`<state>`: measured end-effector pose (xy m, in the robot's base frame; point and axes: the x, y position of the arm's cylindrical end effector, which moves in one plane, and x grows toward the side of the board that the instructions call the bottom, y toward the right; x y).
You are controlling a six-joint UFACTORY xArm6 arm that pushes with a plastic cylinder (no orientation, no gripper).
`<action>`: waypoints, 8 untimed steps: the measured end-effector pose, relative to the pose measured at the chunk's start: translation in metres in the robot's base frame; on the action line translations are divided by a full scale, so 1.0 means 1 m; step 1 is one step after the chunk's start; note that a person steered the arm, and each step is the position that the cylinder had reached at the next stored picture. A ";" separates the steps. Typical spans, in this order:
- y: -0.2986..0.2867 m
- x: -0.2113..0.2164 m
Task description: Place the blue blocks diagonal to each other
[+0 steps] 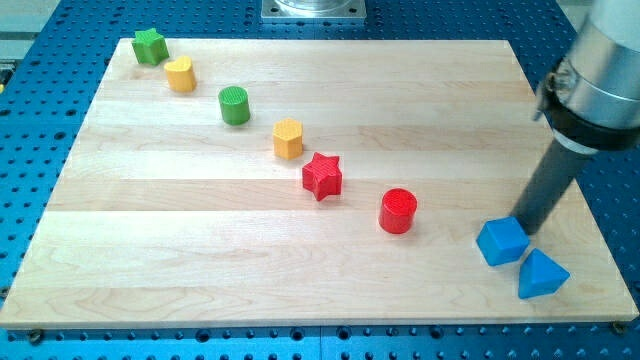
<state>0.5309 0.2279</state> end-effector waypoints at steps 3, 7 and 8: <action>-0.022 0.014; -0.048 0.023; -0.009 0.019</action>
<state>0.5499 0.2188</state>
